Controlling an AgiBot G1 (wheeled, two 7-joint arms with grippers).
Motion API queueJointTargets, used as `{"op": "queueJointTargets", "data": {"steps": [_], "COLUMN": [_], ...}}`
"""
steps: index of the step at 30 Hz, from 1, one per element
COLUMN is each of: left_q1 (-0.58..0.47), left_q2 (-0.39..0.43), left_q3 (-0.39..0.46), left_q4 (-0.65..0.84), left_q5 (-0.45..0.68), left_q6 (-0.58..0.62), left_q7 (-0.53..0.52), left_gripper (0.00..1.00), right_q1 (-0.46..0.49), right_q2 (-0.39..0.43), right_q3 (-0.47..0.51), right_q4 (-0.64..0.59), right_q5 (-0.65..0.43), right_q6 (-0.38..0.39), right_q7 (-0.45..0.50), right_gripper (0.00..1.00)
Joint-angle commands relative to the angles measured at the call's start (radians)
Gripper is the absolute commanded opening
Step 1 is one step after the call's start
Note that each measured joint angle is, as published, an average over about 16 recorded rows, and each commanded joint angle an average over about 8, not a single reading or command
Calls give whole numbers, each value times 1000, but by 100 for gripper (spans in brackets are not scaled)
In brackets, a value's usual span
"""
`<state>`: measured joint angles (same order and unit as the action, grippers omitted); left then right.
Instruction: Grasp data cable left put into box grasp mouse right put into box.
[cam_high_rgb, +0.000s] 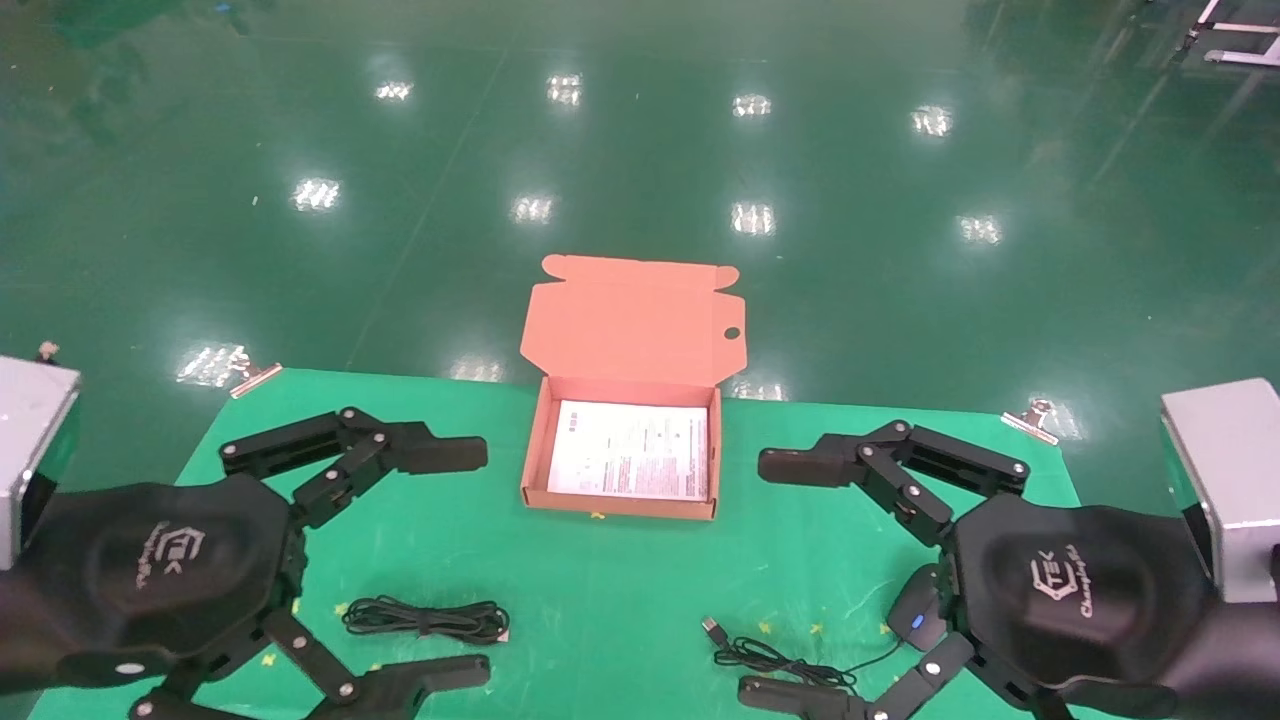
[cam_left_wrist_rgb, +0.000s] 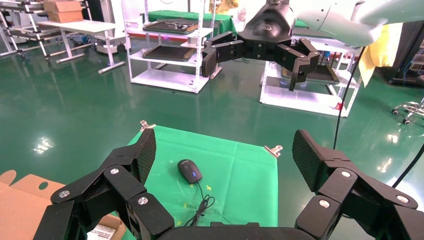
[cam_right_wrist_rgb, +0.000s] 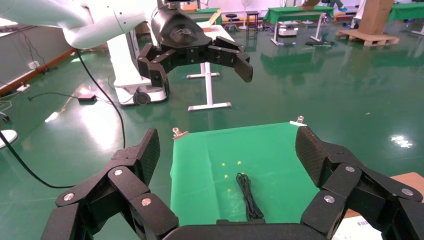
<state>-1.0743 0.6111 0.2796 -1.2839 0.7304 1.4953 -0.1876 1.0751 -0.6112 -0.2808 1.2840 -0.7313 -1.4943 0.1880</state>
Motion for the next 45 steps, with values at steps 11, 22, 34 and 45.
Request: {"op": "queueJointTargets", "data": {"steps": [11,22,34,45], "left_q1": [0,-2,-92,-258], "left_q2": [0,2,5,50], "left_q3": [0,5,77,251], "left_q4": [0,0,-31,-38], "left_q5": [0,8,158,370], "left_q6": [0,-2,43,82], "left_q7": [0,0,-14,-41], "left_gripper": [100,100,100,100], "right_q1": [0,-1,58,263], "right_q2": [0,1,48,19], "right_q3": [0,0,-48,-226], "right_q4": [0,-2,49,73], "right_q5": [0,-1,-180,-509], "right_q6": [0,1,-23,-73], "right_q7": [0,1,-37,-153], "right_gripper": [100,100,100,100]}}
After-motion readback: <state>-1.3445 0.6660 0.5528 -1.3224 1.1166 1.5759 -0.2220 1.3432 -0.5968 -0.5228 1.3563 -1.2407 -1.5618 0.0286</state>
